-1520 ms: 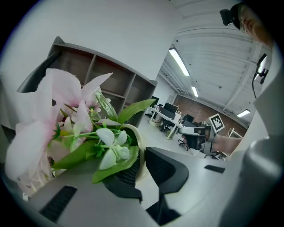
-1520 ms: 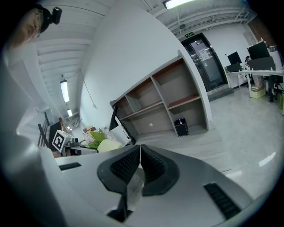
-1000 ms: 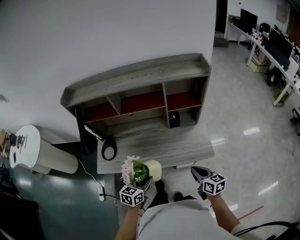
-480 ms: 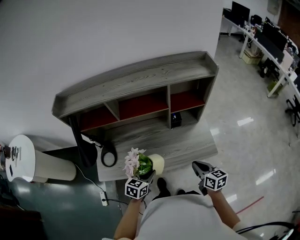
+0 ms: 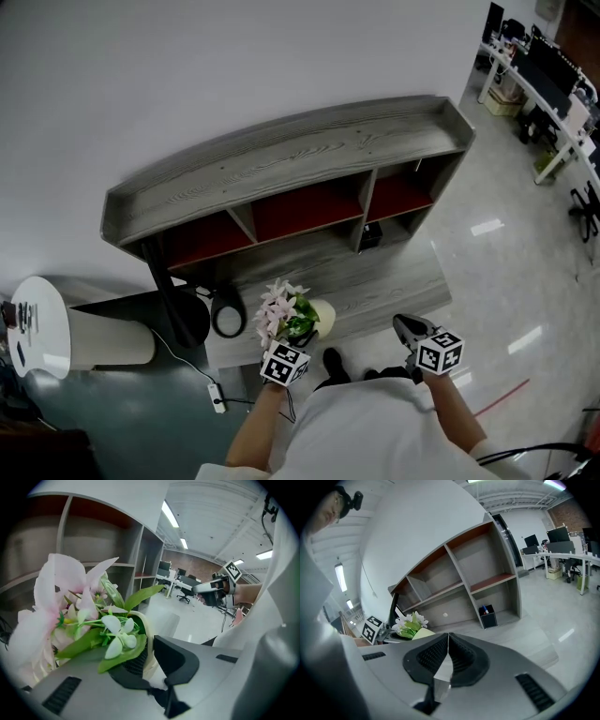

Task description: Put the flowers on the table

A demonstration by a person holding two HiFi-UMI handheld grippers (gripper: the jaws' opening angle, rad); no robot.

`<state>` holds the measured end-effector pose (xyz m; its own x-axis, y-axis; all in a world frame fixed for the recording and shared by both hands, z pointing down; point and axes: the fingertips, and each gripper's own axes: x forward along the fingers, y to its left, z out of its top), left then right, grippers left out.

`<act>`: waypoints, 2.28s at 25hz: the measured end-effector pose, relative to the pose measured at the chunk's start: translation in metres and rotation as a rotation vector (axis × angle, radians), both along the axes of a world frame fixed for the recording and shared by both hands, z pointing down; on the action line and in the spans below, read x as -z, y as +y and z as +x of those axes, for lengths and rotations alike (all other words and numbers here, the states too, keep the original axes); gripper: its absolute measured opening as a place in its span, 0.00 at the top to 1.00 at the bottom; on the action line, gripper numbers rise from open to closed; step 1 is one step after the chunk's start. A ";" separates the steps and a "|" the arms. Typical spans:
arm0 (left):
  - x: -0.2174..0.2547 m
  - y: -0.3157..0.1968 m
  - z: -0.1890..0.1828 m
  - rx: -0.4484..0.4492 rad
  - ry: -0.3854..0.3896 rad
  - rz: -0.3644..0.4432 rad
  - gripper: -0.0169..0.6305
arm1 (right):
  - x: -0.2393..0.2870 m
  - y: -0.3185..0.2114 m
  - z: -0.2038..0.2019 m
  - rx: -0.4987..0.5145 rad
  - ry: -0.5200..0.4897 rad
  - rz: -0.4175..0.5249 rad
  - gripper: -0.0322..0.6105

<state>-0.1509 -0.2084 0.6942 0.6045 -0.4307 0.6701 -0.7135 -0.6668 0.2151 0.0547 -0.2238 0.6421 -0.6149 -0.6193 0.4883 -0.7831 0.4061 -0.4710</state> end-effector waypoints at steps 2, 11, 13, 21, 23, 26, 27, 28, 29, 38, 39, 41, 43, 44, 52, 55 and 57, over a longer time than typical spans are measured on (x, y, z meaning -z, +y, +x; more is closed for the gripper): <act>-0.007 -0.007 -0.009 -0.029 -0.018 -0.005 0.89 | -0.002 -0.003 -0.008 -0.009 0.005 -0.008 0.92; -0.041 -0.044 -0.030 -0.142 -0.144 0.007 0.89 | -0.013 -0.010 -0.027 -0.029 0.016 -0.053 0.92; -0.051 -0.051 -0.035 -0.157 -0.181 -0.002 0.89 | -0.015 -0.015 -0.031 -0.021 0.014 -0.060 0.92; -0.083 -0.081 -0.038 -0.210 -0.297 -0.010 0.89 | -0.018 -0.039 -0.036 0.013 0.004 -0.077 0.92; -0.092 -0.089 -0.039 -0.222 -0.319 -0.013 0.89 | -0.017 -0.048 -0.035 0.013 -0.001 -0.077 0.92; -0.106 -0.100 -0.041 -0.236 -0.344 -0.028 0.89 | -0.017 -0.057 -0.034 0.016 -0.014 -0.087 0.92; -0.110 -0.105 -0.041 -0.239 -0.350 -0.032 0.89 | -0.017 -0.060 -0.034 0.020 -0.017 -0.092 0.92; -0.114 -0.109 -0.041 -0.242 -0.356 -0.033 0.89 | -0.018 -0.062 -0.034 0.026 -0.018 -0.098 0.92; -0.118 -0.115 -0.041 -0.245 -0.364 -0.029 0.89 | -0.019 -0.065 -0.035 0.032 -0.015 -0.103 0.92; -0.146 -0.155 -0.038 -0.292 -0.453 0.028 0.89 | -0.026 -0.086 -0.037 0.052 -0.014 -0.141 0.92; -0.148 -0.159 -0.037 -0.303 -0.463 0.037 0.89 | -0.027 -0.088 -0.037 0.053 -0.013 -0.144 0.92; -0.154 -0.167 -0.036 -0.320 -0.483 0.057 0.89 | -0.029 -0.090 -0.037 0.053 -0.009 -0.149 0.92; -0.159 -0.173 -0.037 -0.327 -0.508 0.076 0.89 | -0.030 -0.090 -0.036 0.052 -0.006 -0.154 0.92; -0.162 -0.176 -0.039 -0.325 -0.519 0.081 0.89 | -0.030 -0.090 -0.035 0.051 -0.006 -0.157 0.92; -0.178 -0.183 -0.036 -0.378 -0.548 0.088 0.89 | -0.035 -0.084 -0.015 0.002 0.004 -0.188 0.92; -0.184 -0.183 -0.036 -0.404 -0.576 0.102 0.89 | -0.036 -0.085 -0.011 -0.008 0.008 -0.193 0.92; -0.188 -0.182 -0.035 -0.424 -0.588 0.102 0.89 | -0.037 -0.085 -0.010 -0.012 0.007 -0.196 0.92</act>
